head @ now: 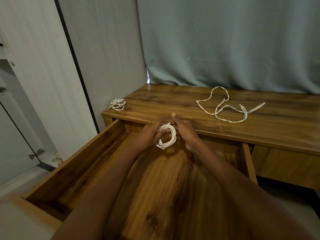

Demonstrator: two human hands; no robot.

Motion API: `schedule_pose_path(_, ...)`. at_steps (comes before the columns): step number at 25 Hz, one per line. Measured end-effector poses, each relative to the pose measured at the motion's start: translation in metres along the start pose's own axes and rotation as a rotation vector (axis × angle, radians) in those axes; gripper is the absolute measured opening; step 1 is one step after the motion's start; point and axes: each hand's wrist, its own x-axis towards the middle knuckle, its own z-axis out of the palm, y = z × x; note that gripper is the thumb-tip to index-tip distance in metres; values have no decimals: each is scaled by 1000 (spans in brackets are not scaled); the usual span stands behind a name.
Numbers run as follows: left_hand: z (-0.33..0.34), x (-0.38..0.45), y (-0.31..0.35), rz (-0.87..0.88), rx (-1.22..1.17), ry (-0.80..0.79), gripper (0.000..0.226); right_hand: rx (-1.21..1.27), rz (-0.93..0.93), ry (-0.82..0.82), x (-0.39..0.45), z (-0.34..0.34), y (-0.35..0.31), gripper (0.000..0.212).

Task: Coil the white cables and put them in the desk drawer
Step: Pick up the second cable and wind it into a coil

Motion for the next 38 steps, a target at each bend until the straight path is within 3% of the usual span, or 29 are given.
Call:
schedule_pose_path(3,-6,-2,-13,-105,41,113,30,-101,-49,-206,1,8,6,44)
schedule_pose_path(6,-10,0,-24,-155,64,183,32,-198,-105,-362,3,11,14,22)
schedule_pose_path(11,-7,3,-17,-131,-63,202,24,-189,-61,-237,3,16,14,40)
schedule_pose_path(18,5,-3,-2,-170,-293,242,26,84,-137,-41,-1,20,15,55)
schedule_pose_path(22,8,-6,0,-147,-273,265,30,103,-205,-98,2,17,18,62)
schedule_pose_path(25,4,-6,-5,-124,-207,280,29,-23,-203,-202,6,10,19,37)
schedule_pose_path(27,0,-6,-7,-124,-177,279,26,-50,-101,-340,7,2,16,25)
schedule_pose_path(29,-2,-6,-6,-146,-188,288,23,86,32,-419,10,-8,13,36)
schedule_pose_path(31,-3,-5,-4,-165,-203,294,22,179,86,-404,16,-17,13,36)
schedule_pose_path(38,4,-3,1,-141,-241,134,25,78,16,-463,18,-21,21,22)
